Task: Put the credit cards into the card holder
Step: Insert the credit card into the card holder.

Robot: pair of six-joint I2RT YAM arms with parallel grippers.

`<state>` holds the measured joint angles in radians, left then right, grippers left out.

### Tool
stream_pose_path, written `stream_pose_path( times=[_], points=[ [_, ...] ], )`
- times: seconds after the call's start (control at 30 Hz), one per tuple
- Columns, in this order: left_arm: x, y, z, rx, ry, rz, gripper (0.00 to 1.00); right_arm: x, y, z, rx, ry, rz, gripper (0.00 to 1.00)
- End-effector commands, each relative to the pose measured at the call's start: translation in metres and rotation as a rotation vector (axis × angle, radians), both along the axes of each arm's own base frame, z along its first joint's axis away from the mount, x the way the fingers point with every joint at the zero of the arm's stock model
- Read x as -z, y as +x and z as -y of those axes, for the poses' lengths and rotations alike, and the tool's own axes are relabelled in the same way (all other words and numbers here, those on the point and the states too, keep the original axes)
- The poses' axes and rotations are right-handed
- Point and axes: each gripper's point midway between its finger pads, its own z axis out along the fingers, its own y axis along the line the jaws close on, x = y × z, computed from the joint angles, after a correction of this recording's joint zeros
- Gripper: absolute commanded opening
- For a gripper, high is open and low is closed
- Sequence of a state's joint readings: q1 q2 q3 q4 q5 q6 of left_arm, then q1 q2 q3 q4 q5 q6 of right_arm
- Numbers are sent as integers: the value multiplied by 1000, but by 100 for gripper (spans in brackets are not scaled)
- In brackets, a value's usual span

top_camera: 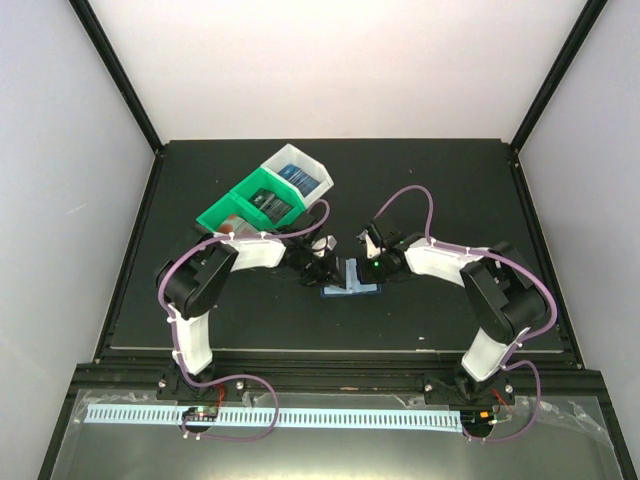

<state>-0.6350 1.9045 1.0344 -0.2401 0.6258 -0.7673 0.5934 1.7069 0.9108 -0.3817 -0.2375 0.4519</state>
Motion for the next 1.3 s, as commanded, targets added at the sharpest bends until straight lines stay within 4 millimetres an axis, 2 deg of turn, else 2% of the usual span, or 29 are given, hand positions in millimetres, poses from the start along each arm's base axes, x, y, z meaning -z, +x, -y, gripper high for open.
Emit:
stream_pose_path(
  times=[0.0,0.17,0.43,0.67,0.8,0.97,1.1,1.27],
  points=[
    [9,-10,-8,2,39,-78,11,18,-6,14,3,-81,-32,11],
    [4,-4,0,5,23,-66,16,16,-5,10,-1,-65,-32,11],
    [2,-4,15,37,7,-52,31,14,-6,8,4,-48,-33,11],
    [-11,-5,27,70,-30,-9,38,-3,3,10,60,-26,34,11],
    [-15,-7,30,81,-34,3,41,-22,9,18,116,-20,108,11],
    [-23,-7,32,87,-34,25,42,-40,16,36,201,-58,191,11],
    [-29,-6,32,88,-18,52,43,-47,18,51,263,-93,229,12],
    [-36,-6,30,85,27,89,43,-49,18,57,285,-112,240,12]
  ],
)
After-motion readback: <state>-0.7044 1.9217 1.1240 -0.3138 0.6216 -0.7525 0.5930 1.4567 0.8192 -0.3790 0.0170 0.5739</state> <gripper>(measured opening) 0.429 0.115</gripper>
